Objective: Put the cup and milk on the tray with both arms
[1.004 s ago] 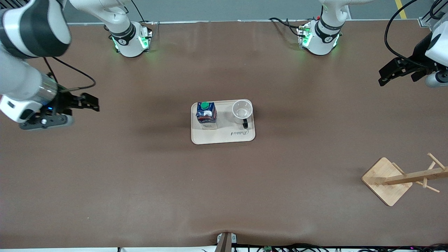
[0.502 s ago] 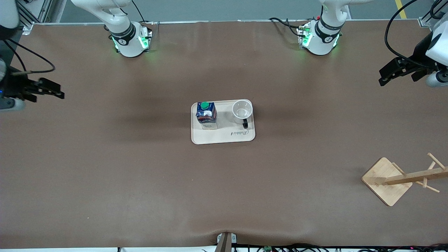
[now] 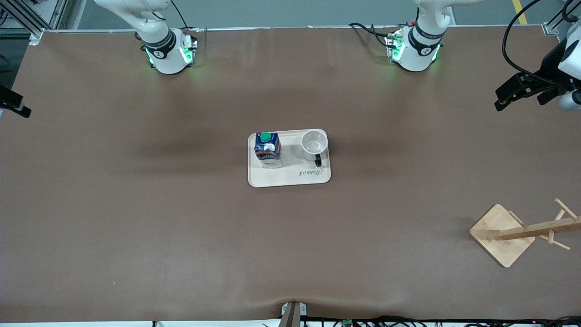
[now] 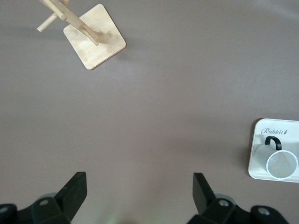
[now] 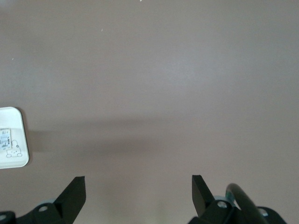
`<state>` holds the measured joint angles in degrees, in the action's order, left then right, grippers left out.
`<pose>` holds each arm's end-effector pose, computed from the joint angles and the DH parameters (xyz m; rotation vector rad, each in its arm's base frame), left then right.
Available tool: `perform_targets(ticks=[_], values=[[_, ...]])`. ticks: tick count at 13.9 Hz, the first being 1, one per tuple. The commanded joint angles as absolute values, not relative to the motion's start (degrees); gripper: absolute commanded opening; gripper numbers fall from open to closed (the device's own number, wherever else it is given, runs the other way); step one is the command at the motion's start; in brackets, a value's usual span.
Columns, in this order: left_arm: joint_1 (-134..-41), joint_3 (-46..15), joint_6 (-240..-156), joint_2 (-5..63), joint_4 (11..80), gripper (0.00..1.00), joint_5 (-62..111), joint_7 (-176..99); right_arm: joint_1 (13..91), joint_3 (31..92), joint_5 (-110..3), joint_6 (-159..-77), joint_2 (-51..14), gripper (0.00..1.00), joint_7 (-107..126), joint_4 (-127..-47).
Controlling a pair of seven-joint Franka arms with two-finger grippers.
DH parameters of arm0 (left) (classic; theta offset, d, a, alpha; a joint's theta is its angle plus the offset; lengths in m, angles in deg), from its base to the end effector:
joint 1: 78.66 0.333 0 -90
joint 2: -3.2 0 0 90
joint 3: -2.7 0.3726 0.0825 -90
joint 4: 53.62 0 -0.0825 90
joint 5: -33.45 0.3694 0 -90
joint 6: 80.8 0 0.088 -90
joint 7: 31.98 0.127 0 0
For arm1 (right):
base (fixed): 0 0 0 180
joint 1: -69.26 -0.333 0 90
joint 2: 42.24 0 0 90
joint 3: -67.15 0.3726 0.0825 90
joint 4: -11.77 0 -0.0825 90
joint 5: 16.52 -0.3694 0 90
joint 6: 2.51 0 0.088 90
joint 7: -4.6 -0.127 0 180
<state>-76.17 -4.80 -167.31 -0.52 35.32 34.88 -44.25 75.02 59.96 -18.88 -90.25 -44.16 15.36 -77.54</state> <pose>0.5085 -0.0442 0.6979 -3.1052 -0.2001 -0.0416 0.5116 -0.1136 0.6809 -3.0978 0.0564 -0.0233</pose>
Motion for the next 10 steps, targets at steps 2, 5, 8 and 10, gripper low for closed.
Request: perform_targets(ticks=[2,5,8,10], values=[[-76.02,-4.60,-166.32,-0.14,33.13,1.00,35.65,-43.06,74.97,61.00,-18.88,-90.14,-43.56,1.00,15.06,-76.64],[-75.93,-4.42,-166.32,-0.14,33.04,1.00,35.65,-43.06,74.53,60.99,-18.71,-89.61,-43.55,1.00,15.14,-76.64],[-75.93,-4.42,-166.32,-0.14,33.04,1.00,35.74,-43.32,73.48,61.17,-16.79,-89.61,-43.55,1.00,15.14,-76.64],[-75.84,-4.42,-166.32,-0.14,33.04,1.00,35.65,-43.32,73.47,61.08,-15.99,-89.44,-43.64,1.00,15.14,-76.64]])
